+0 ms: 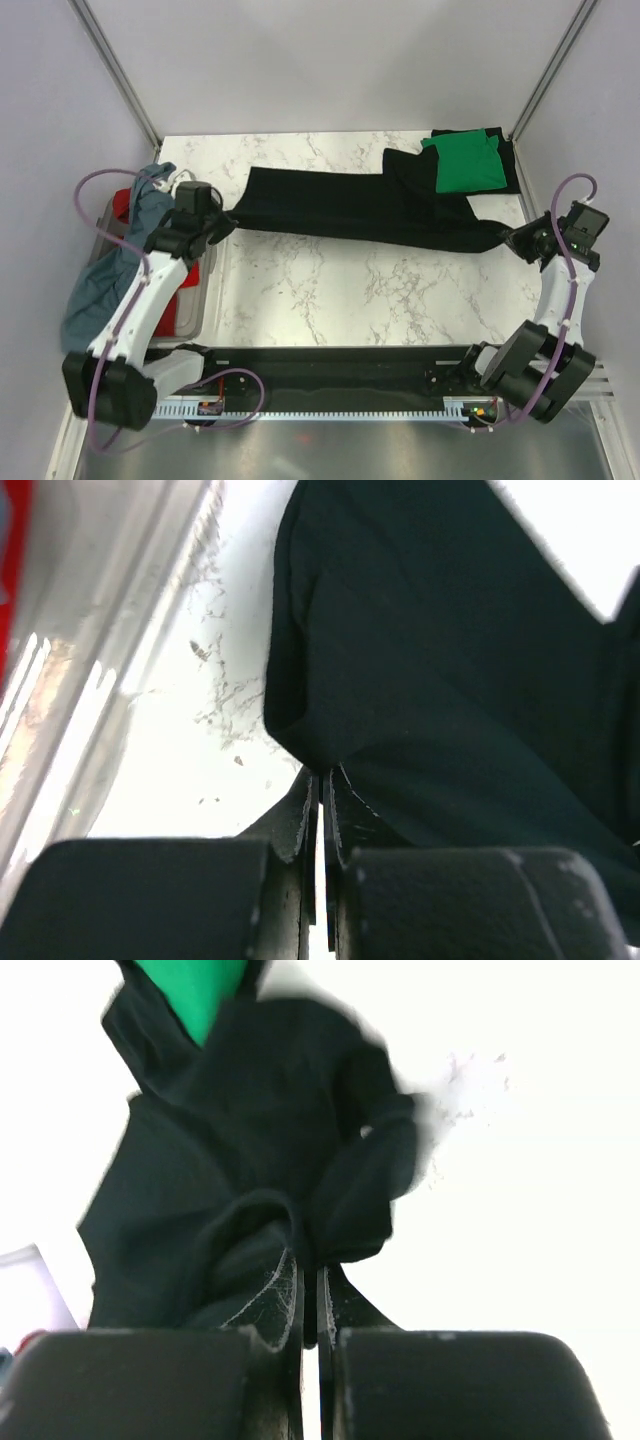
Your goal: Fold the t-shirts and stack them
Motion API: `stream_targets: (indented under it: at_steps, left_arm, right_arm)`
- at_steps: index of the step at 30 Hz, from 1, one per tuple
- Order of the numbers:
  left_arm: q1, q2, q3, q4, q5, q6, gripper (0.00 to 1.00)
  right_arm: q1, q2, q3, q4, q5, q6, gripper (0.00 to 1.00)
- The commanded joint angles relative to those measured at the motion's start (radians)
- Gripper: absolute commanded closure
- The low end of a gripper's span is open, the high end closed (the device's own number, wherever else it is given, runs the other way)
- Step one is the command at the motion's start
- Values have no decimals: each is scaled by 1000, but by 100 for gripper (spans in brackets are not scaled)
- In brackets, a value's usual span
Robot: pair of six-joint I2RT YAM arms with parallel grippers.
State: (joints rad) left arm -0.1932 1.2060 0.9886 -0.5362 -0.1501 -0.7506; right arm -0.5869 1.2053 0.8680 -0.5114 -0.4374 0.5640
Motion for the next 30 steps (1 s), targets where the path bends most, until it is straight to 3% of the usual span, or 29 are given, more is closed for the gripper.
stream_targets:
  at_steps: [1, 9, 15, 21, 23, 24, 25, 26, 27, 28, 30]
  left_arm:
    - [34, -185, -68, -156, -59, -19, 98]
    - [34, -416, -390, -179, 76, -144, 98]
    - [29, -525, -432, -220, 116, -204, 98]
    - [28, -586, -453, -254, 181, -251, 98]
    - [26, -631, -459, -274, 214, -265, 92]
    - [26, -649, -458, -281, 228, -271, 89]
    - [26, -681, -453, -295, 239, -273, 74]
    - [26, -695, -433, -301, 250, -271, 63]
    - [26, -704, -417, -312, 247, -267, 53]
    - [26, -707, -398, -323, 239, -259, 28]
    - [26, -694, -332, -341, 208, -218, 12]
  right_arm:
    - [-62, -58, 3, -110, 38, -10, 100]
    - [-145, -70, -122, -102, 48, -7, 100]
    - [-177, -98, -118, -125, 84, -12, 100]
    - [-223, -142, -119, -174, 169, -15, 91]
    - [-243, -158, -124, -191, 169, -9, 91]
    - [-248, -180, -123, -200, 170, -3, 87]
    - [-252, -194, -123, -211, 170, -1, 79]
    - [-252, -205, -119, -217, 170, 4, 63]
    - [-252, -226, -116, -219, 163, 2, 10]
    - [-252, -234, -116, -217, 157, 5, 2]
    - [-252, -266, -121, -214, 146, 16, 2]
